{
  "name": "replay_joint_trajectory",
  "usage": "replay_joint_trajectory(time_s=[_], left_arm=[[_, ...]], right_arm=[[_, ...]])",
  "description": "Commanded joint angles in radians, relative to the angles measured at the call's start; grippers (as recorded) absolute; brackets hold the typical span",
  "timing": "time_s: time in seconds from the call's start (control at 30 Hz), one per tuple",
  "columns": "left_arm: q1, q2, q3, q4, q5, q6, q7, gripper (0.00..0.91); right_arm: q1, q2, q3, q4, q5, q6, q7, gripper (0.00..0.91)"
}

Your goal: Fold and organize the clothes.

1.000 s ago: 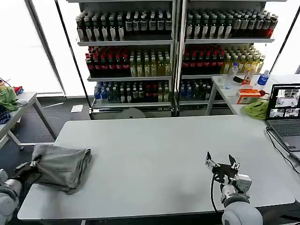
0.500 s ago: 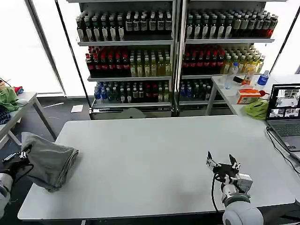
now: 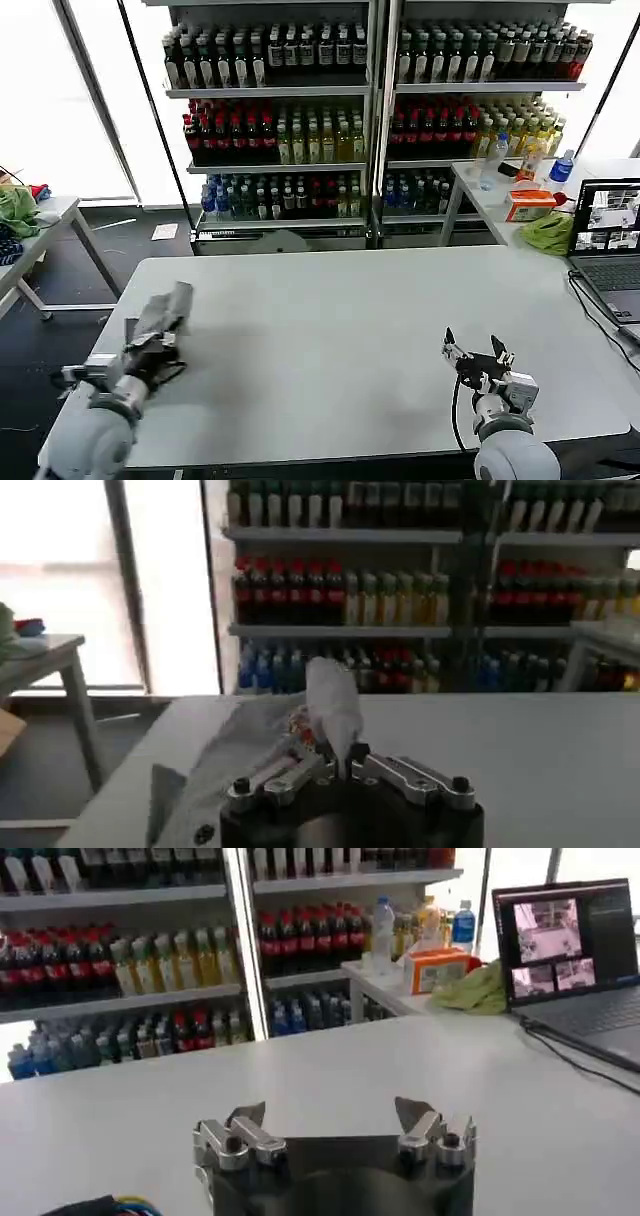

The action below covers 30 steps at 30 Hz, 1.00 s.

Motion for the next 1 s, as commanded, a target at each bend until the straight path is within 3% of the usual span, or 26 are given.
replay_joint_trajectory(time_s=[0.03, 0.2, 0.5, 0.53, 0.57, 0.73, 1.0], left_arm=[[-0.329, -0.154, 0.512, 0.136, 0.084, 0.028, -0.118, 0.0], [-0.405, -0.228, 0.565, 0.216, 0.084, 0.018, -0.115, 0.0], [-0.441, -0.278, 0.584, 0.274, 0.085, 0.001, -0.112, 0.01], [-0.444, -0.284, 0.583, 0.276, 0.083, 0.001, -0.11, 0.504], [-0.444, -0.292, 0.583, 0.276, 0.08, -0.001, -0.111, 0.907], [-0.437, -0.327, 0.586, 0.249, -0.054, -0.049, -0.089, 0.907], [-0.392, -0.337, 0.568, 0.185, -0.067, -0.052, -0.094, 0.907]], right_arm=[[-0.008, 0.038, 0.004, -0.016, -0.046, -0.008, -0.001, 0.907], [-0.008, 0.061, 0.001, -0.034, -0.08, -0.007, 0.0, 0.907], [0.019, 0.08, -0.017, -0.041, -0.093, -0.018, 0.005, 0.907], [0.018, 0.081, -0.02, -0.043, -0.094, -0.018, 0.004, 0.907], [0.016, 0.08, -0.023, -0.045, -0.095, -0.018, 0.003, 0.907], [0.016, 0.071, -0.022, -0.056, -0.093, -0.017, 0.0, 0.907], [0.042, 0.067, -0.04, -0.072, -0.041, -0.017, 0.002, 0.907]])
